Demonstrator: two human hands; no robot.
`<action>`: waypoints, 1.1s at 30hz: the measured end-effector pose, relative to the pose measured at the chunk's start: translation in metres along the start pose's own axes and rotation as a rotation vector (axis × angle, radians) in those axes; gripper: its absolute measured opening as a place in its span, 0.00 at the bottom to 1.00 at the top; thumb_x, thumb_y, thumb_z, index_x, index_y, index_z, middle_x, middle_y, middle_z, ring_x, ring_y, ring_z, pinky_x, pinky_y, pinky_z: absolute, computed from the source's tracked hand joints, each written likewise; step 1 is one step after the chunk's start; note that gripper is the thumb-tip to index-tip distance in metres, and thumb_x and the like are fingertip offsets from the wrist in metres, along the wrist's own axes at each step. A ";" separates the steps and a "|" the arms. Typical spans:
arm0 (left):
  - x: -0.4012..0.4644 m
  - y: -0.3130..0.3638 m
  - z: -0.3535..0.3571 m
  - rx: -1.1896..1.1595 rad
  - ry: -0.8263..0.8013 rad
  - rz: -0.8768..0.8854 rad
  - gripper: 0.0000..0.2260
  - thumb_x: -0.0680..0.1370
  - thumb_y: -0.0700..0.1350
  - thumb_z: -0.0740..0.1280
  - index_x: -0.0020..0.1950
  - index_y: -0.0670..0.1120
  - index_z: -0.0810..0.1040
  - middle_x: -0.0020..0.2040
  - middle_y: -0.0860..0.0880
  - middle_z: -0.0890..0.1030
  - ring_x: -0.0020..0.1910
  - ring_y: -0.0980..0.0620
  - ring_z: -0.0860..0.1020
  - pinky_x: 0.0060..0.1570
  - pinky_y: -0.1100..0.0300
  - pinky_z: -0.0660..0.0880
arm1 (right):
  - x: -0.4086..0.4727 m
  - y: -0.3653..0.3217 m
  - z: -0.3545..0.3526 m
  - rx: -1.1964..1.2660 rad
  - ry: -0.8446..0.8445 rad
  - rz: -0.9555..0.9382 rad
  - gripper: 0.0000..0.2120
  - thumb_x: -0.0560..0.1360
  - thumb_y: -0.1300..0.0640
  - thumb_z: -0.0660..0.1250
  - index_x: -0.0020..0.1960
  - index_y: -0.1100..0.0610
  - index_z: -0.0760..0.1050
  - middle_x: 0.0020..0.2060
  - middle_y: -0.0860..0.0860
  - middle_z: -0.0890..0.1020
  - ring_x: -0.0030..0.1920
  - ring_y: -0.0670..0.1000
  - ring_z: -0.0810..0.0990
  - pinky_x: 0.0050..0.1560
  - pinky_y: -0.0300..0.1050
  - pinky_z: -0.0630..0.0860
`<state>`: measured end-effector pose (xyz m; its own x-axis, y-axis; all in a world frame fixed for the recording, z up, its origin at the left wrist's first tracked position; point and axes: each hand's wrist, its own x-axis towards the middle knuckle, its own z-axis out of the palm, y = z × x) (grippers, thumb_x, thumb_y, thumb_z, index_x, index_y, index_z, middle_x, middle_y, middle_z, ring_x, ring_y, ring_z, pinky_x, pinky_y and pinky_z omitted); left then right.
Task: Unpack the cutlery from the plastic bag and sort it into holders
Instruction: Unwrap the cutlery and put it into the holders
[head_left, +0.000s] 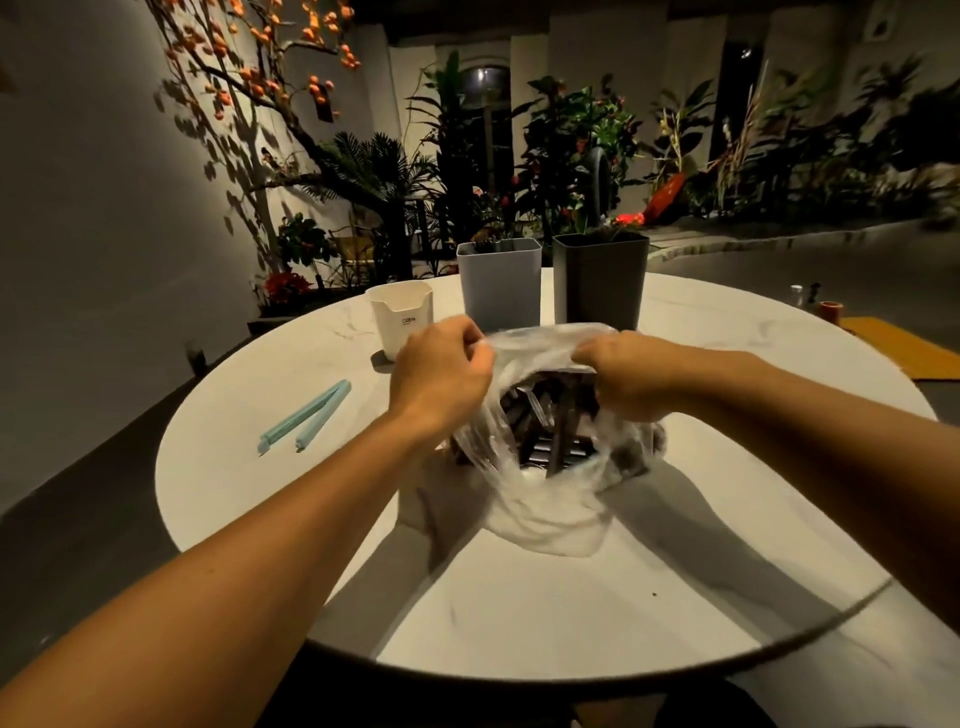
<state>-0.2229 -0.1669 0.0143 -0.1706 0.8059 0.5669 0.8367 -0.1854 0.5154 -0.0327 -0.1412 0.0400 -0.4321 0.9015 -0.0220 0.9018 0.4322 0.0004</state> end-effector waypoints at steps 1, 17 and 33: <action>0.002 0.001 -0.001 -0.021 0.037 0.009 0.05 0.80 0.44 0.65 0.45 0.49 0.78 0.37 0.55 0.77 0.37 0.55 0.76 0.35 0.60 0.71 | 0.001 0.002 0.002 0.022 0.063 -0.006 0.16 0.78 0.63 0.64 0.65 0.57 0.75 0.59 0.55 0.79 0.57 0.56 0.77 0.56 0.48 0.77; -0.017 -0.013 -0.005 -0.150 0.137 0.361 0.16 0.67 0.39 0.65 0.52 0.47 0.68 0.50 0.46 0.72 0.47 0.50 0.71 0.42 0.55 0.78 | 0.012 -0.035 0.039 0.073 -0.199 -0.146 0.44 0.71 0.36 0.71 0.79 0.37 0.49 0.76 0.49 0.55 0.74 0.60 0.60 0.73 0.60 0.63; -0.036 -0.013 -0.002 0.446 -0.279 0.464 0.27 0.72 0.54 0.76 0.69 0.52 0.74 0.58 0.51 0.82 0.70 0.49 0.69 0.79 0.45 0.41 | -0.005 -0.006 0.042 0.036 0.050 -0.239 0.21 0.70 0.43 0.74 0.59 0.44 0.72 0.58 0.48 0.67 0.56 0.50 0.68 0.56 0.46 0.76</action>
<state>-0.2284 -0.1944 -0.0110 0.3460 0.8248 0.4472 0.9346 -0.3450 -0.0869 -0.0358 -0.1494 -0.0018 -0.6322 0.7742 0.0320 0.7734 0.6330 -0.0348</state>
